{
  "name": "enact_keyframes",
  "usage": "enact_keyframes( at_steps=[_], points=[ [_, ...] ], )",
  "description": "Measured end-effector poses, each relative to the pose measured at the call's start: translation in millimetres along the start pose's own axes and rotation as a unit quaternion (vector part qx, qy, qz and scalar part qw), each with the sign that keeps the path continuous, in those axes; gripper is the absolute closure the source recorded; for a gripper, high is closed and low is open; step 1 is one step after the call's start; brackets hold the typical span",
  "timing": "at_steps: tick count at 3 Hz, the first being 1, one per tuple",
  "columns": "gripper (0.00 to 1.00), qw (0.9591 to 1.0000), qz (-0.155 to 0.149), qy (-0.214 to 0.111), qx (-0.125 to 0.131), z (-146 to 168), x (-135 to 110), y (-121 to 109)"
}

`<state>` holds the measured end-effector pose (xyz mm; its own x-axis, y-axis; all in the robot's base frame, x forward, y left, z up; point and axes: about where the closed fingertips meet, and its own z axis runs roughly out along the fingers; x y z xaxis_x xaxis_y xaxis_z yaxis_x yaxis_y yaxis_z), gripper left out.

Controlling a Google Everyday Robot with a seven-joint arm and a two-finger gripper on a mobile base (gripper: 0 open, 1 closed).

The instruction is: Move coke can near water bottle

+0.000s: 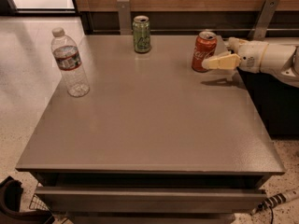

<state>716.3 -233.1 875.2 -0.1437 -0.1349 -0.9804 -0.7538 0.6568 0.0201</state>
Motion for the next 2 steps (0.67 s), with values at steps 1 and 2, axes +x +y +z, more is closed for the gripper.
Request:
enact_keyframes(
  at_steps=[1,2],
  points=[
    [0.0,0.9998,-0.006,-0.015,-0.015,14,-7,0],
    [0.16,0.9993,-0.011,-0.025,-0.026,25,-7,4]
  ],
)
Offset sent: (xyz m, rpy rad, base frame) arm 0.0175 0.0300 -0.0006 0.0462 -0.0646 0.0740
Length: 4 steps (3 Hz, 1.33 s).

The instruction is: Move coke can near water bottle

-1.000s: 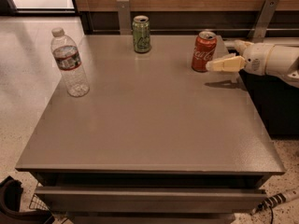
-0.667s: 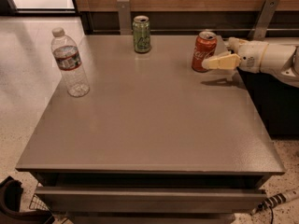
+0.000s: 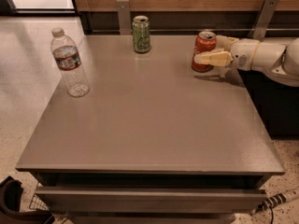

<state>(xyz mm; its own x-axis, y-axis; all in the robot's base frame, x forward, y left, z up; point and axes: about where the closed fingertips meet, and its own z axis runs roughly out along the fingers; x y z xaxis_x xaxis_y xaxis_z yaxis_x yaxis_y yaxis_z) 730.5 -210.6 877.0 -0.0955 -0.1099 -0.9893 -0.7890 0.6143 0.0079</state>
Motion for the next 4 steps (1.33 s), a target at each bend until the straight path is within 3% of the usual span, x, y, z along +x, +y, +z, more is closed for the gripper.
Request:
enact_keyframes(
  at_steps=[2,3,4],
  points=[
    [0.63,0.9998,0.001,-0.011,-0.017,14.8,1.8,8.2],
    [0.94,0.9997,0.001,-0.012,-0.021,19.0,1.7,10.5],
    [1.0,0.9997,0.001,-0.012,-0.022,20.7,1.6,11.5]
  ],
)
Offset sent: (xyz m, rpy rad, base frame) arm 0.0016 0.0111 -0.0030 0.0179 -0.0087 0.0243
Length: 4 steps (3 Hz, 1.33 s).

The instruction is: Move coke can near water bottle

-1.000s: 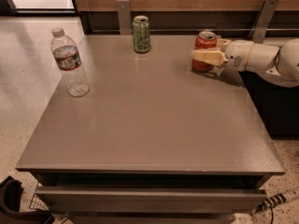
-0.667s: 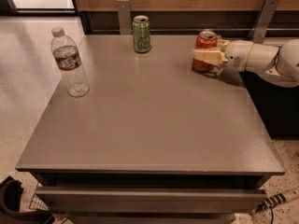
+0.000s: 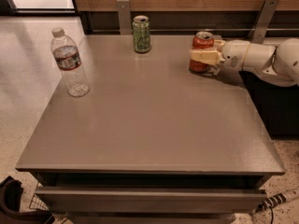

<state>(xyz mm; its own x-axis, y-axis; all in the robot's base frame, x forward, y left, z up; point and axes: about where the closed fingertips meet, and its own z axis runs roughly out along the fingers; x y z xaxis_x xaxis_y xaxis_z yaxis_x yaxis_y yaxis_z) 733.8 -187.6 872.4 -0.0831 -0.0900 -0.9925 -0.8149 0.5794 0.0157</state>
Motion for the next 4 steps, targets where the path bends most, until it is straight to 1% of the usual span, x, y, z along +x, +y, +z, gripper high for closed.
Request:
enact_keyframes(
  at_steps=[1,2,3,4],
  points=[
    [1.0,1.0,0.0,0.0,0.0,0,0,0],
    [1.0,0.9998,-0.014,0.013,-0.007,3,-15,22],
    [1.0,0.9988,-0.045,0.017,-0.008,4,-41,64],
    [1.0,0.9982,-0.056,0.007,-0.021,20,-41,123]
  ],
)
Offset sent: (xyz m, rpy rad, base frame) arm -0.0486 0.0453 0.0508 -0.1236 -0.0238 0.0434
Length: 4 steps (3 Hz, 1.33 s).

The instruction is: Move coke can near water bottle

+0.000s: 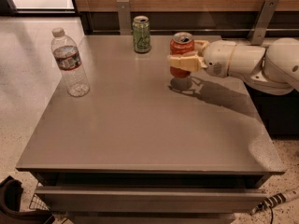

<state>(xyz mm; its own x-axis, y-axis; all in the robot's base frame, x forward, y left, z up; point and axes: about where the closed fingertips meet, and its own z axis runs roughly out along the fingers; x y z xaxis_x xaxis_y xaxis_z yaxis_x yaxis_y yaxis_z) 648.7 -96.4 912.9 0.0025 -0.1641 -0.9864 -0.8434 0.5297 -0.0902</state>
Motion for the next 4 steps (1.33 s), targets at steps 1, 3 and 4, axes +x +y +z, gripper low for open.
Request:
enact_keyframes(
  at_steps=[1,3,4],
  points=[
    [1.0,0.9995,-0.001,-0.015,-0.028,25,2,57],
    [1.0,0.9925,-0.003,-0.027,-0.119,81,-4,139],
    [1.0,0.9854,-0.002,-0.031,-0.168,116,-10,171]
  ],
)
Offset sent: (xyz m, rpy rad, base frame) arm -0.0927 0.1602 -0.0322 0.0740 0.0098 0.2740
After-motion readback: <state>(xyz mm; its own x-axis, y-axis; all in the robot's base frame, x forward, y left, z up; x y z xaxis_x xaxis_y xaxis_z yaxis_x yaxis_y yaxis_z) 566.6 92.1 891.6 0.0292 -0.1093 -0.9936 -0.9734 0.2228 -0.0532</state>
